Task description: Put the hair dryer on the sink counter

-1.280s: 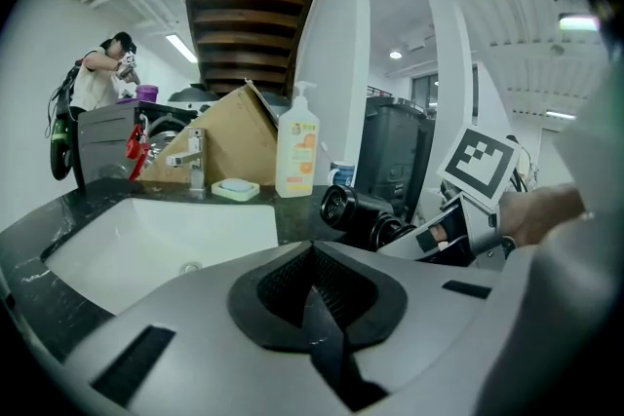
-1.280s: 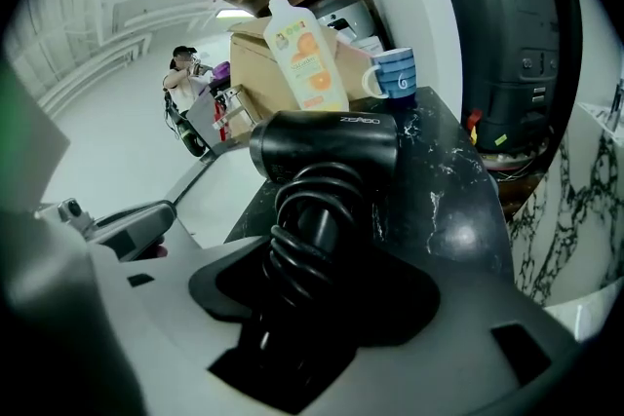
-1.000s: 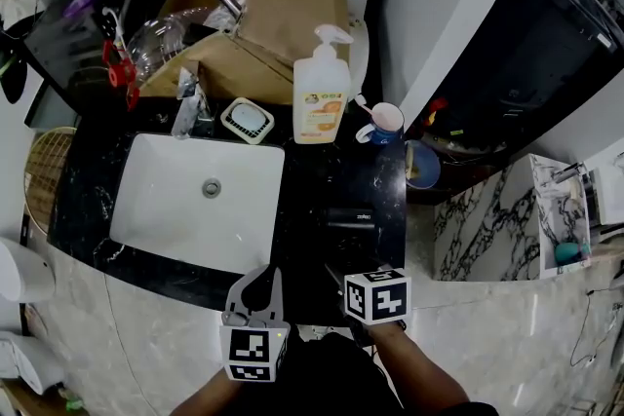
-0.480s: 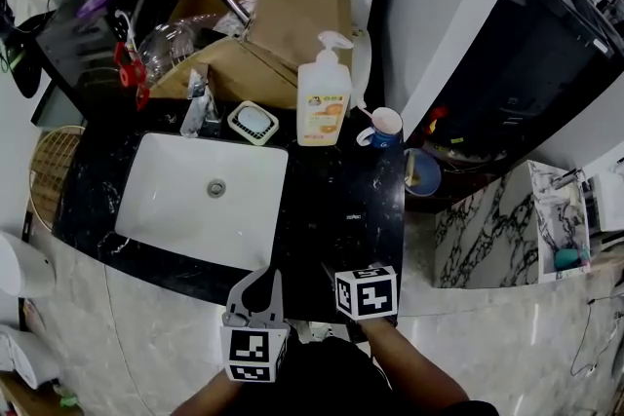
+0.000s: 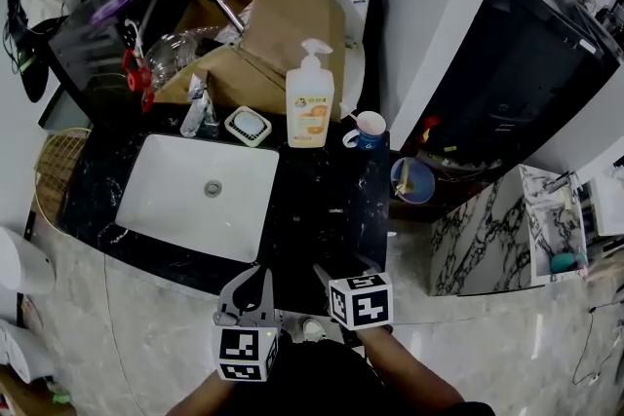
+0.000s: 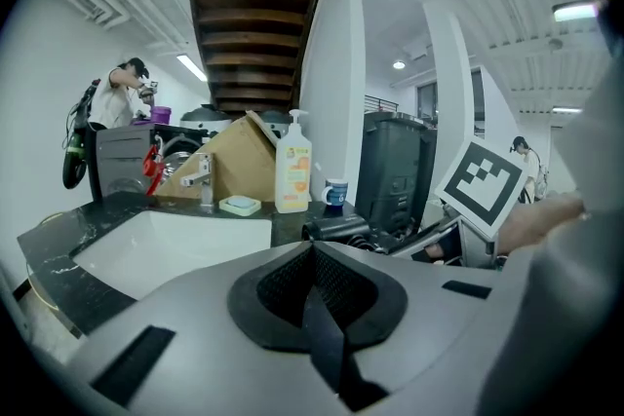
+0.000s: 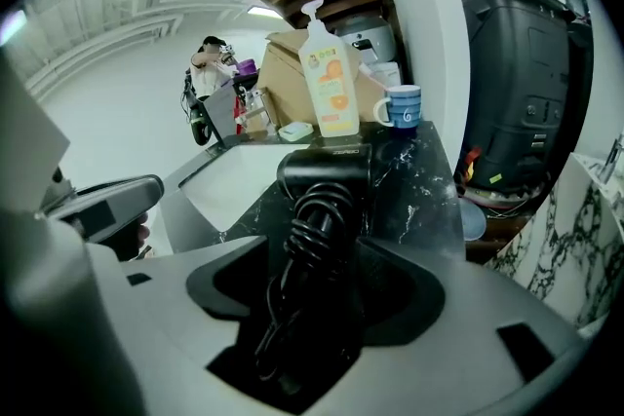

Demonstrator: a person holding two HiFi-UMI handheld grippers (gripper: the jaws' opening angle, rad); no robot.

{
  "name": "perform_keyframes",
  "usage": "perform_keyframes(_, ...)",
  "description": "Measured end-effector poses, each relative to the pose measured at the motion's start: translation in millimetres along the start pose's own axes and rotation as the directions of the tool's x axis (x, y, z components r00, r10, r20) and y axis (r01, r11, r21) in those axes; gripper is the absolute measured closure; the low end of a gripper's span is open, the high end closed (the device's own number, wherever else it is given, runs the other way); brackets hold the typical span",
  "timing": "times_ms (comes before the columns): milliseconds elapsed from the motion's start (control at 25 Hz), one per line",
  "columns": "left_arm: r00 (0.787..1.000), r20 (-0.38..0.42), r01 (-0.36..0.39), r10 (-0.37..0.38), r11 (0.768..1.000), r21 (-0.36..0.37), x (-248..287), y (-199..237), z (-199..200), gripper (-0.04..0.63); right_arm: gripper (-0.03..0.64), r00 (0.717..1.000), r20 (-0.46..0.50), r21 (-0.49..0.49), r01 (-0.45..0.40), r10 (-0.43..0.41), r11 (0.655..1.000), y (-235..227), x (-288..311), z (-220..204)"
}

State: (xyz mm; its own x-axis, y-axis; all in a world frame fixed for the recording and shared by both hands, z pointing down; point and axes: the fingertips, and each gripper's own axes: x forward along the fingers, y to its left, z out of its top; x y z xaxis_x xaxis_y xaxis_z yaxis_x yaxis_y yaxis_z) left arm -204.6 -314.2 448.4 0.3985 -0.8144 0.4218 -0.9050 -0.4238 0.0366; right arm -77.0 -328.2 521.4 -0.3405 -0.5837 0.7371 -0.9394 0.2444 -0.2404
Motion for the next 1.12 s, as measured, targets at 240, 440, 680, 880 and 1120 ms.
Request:
perform_keyframes(240, 0.999, 0.017, -0.030, 0.030, 1.000, -0.001, -18, -31, -3, 0.588, 0.349, 0.994, 0.107, -0.105, -0.022, 0.034, 0.994, 3, -40, -4)
perform_keyframes(440, 0.998, 0.009, -0.056, 0.056, 0.998, 0.000, -31, -58, -14, 0.588, 0.408, 0.984, 0.168, -0.153, -0.037, 0.063, 0.988, -2, -66, -15)
perform_keyframes(680, 0.995, 0.007, -0.095, 0.095, 0.995, 0.002, -48, -76, -18, 0.588, 0.490, 0.976, 0.203, -0.158, -0.049, 0.081, 0.986, -11, -84, -28)
perform_keyframes(880, 0.994, -0.004, -0.112, 0.112, 0.994, 0.007, -62, -85, -25, 0.588, 0.548, 0.967, 0.235, -0.163, -0.060, 0.097, 0.985, -6, -97, -35)
perform_keyframes(1120, 0.994, 0.017, -0.112, 0.111, 0.993, 0.032, -82, -93, -29, 0.588, 0.578, 0.958, 0.267, -0.163, -0.065, 0.107, 0.985, 5, -114, -47)
